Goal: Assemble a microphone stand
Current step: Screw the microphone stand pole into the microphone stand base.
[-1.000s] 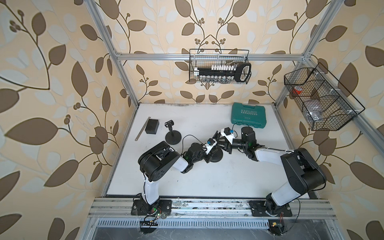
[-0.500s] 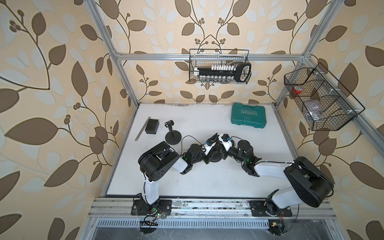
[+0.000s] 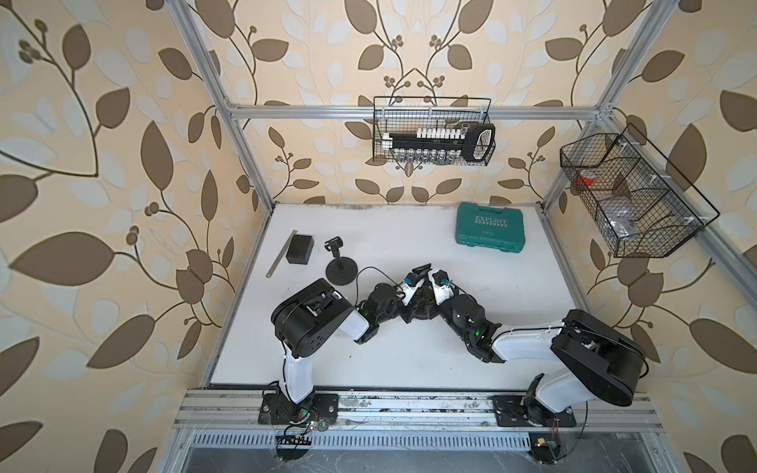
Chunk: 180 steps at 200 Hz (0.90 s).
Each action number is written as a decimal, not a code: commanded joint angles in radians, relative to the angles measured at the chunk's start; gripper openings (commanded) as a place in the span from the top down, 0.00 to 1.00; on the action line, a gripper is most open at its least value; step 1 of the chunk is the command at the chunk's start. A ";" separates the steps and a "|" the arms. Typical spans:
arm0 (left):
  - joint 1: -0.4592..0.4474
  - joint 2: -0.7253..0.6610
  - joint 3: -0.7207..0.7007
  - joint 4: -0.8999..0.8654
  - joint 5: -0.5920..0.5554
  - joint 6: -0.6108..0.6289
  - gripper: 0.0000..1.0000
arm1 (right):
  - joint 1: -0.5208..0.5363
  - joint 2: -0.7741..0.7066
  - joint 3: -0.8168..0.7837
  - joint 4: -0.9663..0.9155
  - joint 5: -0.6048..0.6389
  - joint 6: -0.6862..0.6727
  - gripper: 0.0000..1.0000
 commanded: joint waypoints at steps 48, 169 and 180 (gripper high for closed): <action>-0.006 0.010 0.019 -0.047 -0.002 0.055 0.86 | -0.091 -0.051 -0.020 -0.198 -0.344 -0.051 0.73; -0.006 0.038 0.028 -0.067 -0.007 0.077 0.86 | -0.476 -0.108 0.096 -0.416 -1.064 -0.224 0.45; -0.006 0.041 0.029 -0.067 -0.007 0.077 0.86 | -0.488 -0.087 0.126 -0.436 -1.117 -0.250 0.45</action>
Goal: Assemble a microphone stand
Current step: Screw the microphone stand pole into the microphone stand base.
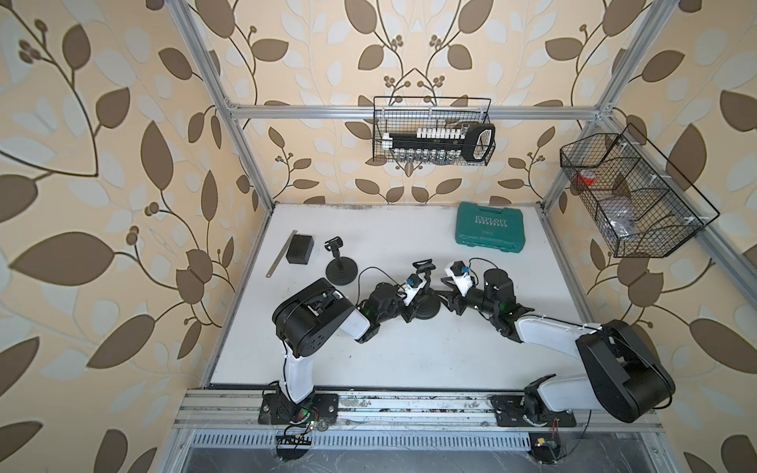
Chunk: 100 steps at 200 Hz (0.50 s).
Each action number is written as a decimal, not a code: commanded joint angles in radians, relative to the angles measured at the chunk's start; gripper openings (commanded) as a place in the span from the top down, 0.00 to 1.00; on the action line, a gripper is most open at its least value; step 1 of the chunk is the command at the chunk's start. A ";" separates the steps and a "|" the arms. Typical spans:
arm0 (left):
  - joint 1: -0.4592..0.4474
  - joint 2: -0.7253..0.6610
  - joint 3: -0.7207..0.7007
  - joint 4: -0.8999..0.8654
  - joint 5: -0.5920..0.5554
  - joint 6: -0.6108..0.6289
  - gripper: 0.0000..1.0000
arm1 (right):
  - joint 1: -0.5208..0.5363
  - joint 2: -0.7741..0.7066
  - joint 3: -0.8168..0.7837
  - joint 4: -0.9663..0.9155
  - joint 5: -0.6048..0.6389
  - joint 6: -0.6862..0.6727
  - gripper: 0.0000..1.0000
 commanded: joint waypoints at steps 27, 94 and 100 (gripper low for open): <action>-0.006 0.033 0.015 -0.064 -0.003 0.016 0.86 | -0.035 0.097 0.158 -0.121 -0.311 -0.124 0.45; -0.006 0.028 0.018 -0.074 -0.003 0.018 0.86 | -0.033 0.197 0.248 -0.112 -0.371 -0.113 0.54; -0.006 0.029 0.018 -0.074 -0.005 0.018 0.86 | -0.033 0.199 0.248 -0.107 -0.372 -0.108 0.56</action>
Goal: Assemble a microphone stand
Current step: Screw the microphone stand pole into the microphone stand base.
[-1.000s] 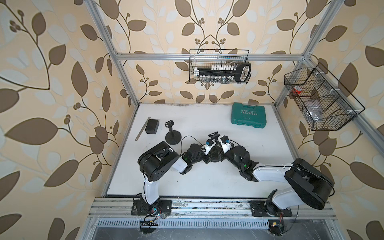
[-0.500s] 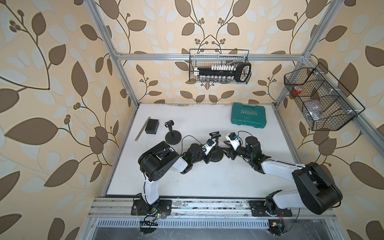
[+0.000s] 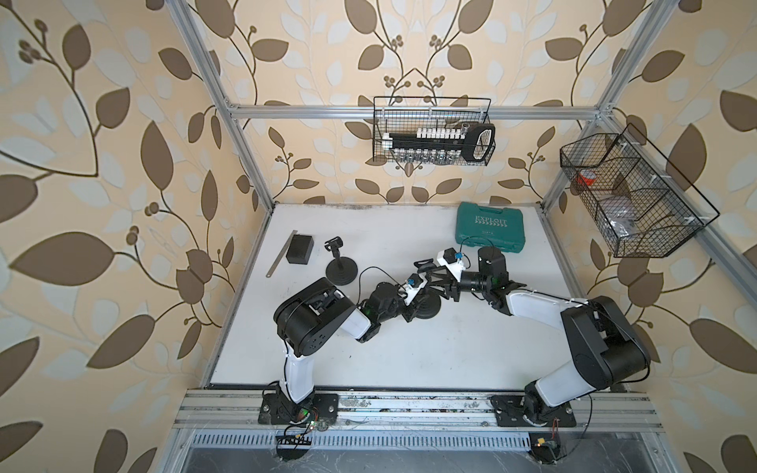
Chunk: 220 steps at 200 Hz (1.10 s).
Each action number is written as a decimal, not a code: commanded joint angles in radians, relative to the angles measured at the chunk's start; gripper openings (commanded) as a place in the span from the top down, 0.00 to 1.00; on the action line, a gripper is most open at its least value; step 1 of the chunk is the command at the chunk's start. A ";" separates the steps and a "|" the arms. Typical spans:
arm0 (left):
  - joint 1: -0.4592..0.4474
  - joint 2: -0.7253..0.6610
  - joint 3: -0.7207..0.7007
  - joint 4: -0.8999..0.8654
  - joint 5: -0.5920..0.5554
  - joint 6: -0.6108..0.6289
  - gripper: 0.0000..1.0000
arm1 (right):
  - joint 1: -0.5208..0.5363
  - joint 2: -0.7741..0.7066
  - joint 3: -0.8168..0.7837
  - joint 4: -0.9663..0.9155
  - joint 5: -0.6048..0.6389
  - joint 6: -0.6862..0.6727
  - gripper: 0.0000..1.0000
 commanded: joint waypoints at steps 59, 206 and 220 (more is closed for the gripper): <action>-0.006 0.017 0.010 -0.082 -0.015 0.002 0.86 | 0.021 0.030 -0.014 0.067 0.013 0.013 0.81; -0.006 -0.033 -0.008 -0.025 0.014 -0.045 0.73 | 0.271 -0.018 -0.292 0.382 0.828 0.161 1.00; -0.006 -0.035 -0.004 -0.020 0.014 -0.045 0.66 | 0.309 -0.010 -0.294 0.383 0.882 0.180 1.00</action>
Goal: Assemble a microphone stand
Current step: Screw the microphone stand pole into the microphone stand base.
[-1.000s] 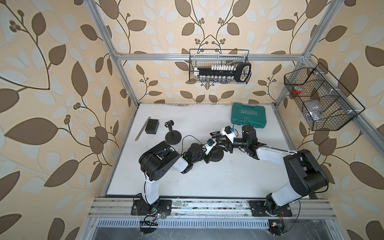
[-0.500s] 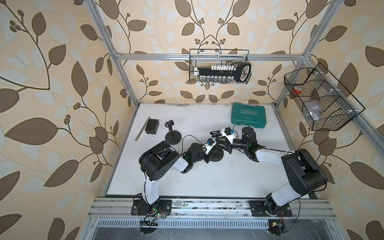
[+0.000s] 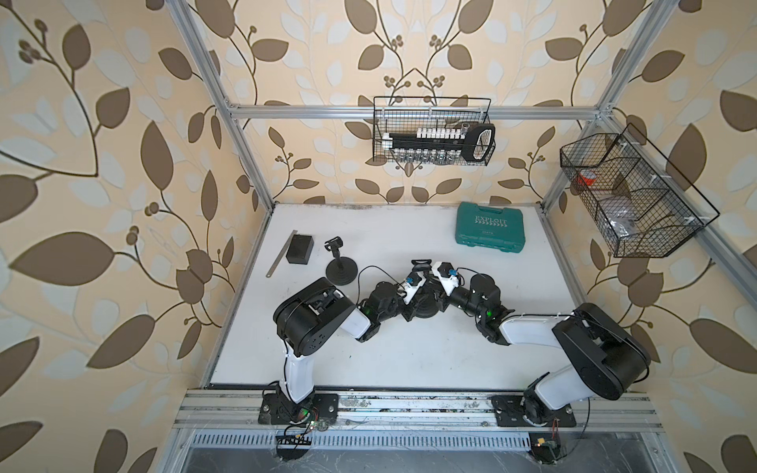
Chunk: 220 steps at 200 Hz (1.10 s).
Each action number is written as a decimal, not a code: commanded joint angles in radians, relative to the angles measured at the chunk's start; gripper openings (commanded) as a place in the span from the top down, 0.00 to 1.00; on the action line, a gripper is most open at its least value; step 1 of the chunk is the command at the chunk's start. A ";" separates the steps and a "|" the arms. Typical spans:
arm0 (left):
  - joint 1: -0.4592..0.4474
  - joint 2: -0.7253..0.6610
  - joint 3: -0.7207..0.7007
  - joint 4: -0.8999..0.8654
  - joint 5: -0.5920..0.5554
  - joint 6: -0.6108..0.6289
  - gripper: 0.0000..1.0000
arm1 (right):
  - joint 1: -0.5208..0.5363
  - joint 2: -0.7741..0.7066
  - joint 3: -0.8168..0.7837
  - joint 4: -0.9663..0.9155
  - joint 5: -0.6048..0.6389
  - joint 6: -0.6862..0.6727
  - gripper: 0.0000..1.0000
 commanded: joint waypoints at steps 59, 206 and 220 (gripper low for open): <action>-0.008 -0.024 0.028 -0.033 0.005 0.006 0.65 | 0.165 0.088 -0.060 -0.048 0.352 0.146 1.00; -0.008 0.053 0.021 0.000 -0.034 0.008 0.84 | 0.128 -0.045 -0.012 -0.259 0.106 0.043 0.60; -0.008 0.059 0.016 0.003 -0.035 0.008 0.84 | 0.053 -0.075 -0.002 -0.315 -0.007 0.007 0.50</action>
